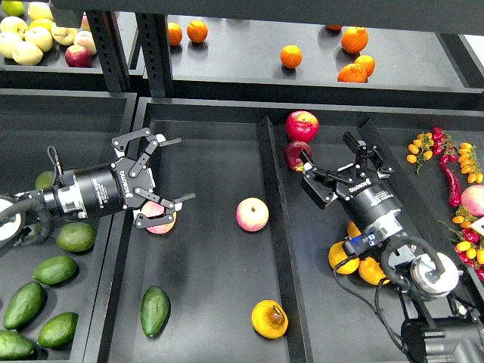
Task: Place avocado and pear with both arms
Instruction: 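Swing the left gripper toward the green avocado nearest the robot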
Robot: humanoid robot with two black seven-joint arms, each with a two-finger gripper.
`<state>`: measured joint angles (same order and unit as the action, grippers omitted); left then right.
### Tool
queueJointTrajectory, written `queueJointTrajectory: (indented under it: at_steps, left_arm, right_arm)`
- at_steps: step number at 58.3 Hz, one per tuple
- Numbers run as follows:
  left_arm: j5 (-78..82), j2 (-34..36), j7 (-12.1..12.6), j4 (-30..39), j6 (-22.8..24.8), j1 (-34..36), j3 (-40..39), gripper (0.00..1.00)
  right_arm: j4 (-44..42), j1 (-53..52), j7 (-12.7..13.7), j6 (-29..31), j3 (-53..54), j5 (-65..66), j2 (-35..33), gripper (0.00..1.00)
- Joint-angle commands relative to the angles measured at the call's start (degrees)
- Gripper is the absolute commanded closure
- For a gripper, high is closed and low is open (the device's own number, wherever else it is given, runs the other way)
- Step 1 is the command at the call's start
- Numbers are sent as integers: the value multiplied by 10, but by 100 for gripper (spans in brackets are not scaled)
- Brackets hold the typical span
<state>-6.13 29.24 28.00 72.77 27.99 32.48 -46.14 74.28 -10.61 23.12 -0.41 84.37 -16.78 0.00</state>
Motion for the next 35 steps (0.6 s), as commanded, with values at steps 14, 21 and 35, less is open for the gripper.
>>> queueJointTrajectory:
  at_steps: [14, 21, 35]
  left_arm:
    - [79, 78, 0, 13, 0, 113, 167, 0]
    - [108, 78, 0, 14, 0, 168, 260, 0]
    - [157, 34, 0, 1, 0, 306, 459, 0]
  right_arm:
    - [-3, -37, 4, -42, -1, -2, 0, 1]
    - [-3, -35, 4, -42, -1, -3, 0, 1]
    - [-15, -40, 6, -42, -25, -10, 0, 1]
